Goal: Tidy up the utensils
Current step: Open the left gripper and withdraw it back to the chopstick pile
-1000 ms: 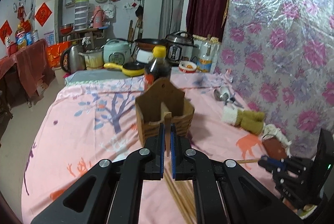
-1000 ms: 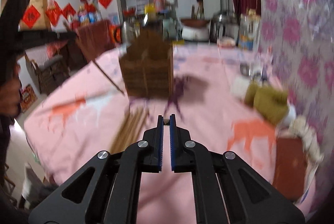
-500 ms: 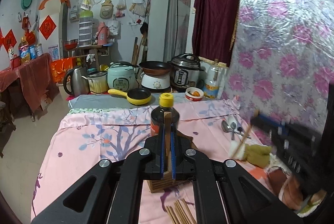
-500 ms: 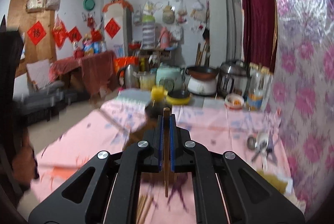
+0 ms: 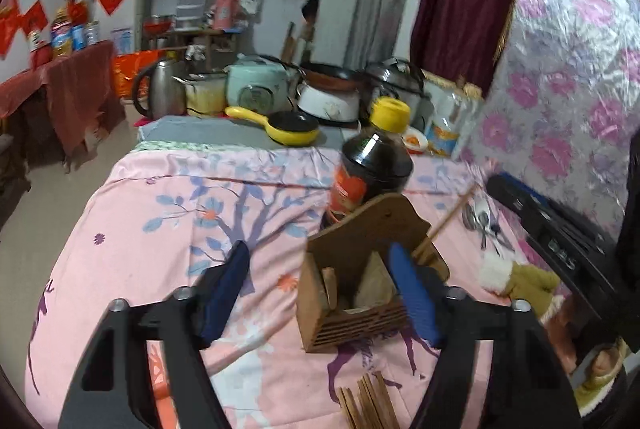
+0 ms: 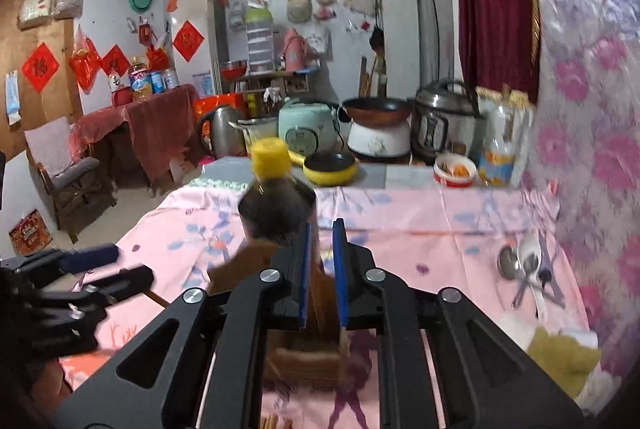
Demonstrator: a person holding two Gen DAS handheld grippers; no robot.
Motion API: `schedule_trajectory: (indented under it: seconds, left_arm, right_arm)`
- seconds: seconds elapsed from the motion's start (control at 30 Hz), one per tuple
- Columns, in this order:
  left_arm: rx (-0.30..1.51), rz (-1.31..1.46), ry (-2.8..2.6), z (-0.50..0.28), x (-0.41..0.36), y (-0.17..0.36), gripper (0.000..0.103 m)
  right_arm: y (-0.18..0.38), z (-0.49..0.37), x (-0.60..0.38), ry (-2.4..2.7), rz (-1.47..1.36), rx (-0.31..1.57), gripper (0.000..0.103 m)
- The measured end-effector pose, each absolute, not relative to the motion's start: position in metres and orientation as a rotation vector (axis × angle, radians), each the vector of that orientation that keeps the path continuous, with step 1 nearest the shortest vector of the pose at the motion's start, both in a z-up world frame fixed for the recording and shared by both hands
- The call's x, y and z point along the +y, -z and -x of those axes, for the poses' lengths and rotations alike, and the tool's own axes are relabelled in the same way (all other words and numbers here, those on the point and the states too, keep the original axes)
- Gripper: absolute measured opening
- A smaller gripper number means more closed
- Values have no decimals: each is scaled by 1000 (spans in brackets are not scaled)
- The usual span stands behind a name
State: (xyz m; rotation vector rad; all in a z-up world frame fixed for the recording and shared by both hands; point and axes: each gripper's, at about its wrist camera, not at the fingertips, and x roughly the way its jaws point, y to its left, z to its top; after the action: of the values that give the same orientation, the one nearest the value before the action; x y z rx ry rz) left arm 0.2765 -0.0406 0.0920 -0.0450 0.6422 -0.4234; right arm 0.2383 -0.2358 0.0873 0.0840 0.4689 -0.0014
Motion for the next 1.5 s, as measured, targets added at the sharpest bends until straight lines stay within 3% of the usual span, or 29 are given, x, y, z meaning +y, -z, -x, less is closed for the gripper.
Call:
schedule_trajectory:
  seconds: [0.03, 0.13, 0.2, 0.27, 0.4, 0.83, 1.23, 1.37, 1.5]
  left_arm:
    - [639, 40, 421, -274, -37, -92, 73]
    - [619, 40, 388, -261, -27, -95, 73]
    - [610, 44, 368, -250, -19, -95, 77]
    - [604, 58, 347, -239, -10, -92, 83]
    - [622, 68, 317, -206, 7, -70, 87]
    - [819, -185, 465, -70, -16, 72, 87]
    - [892, -296, 656, -49, -47, 109, 90]
    - [870, -331, 566, -71, -52, 109, 90]
    - [891, -199, 464, -105, -23, 99, 89]
  right_arm:
    - [-90, -228, -240, 6, -91, 455, 19]
    - [-96, -198, -244, 11, -100, 418, 40]
    - [-96, -173, -245, 13, -109, 385, 64]
    - [-95, -150, -245, 29, -111, 356, 79]
    - [-73, -94, -242, 72, -125, 317, 95]
    - [67, -10, -230, 68, -44, 641, 96]
    - [81, -9, -240, 66, -103, 692, 96]
    - [80, -10, -245, 78, -121, 688, 96]
    - [82, -9, -247, 69, -133, 692, 96]
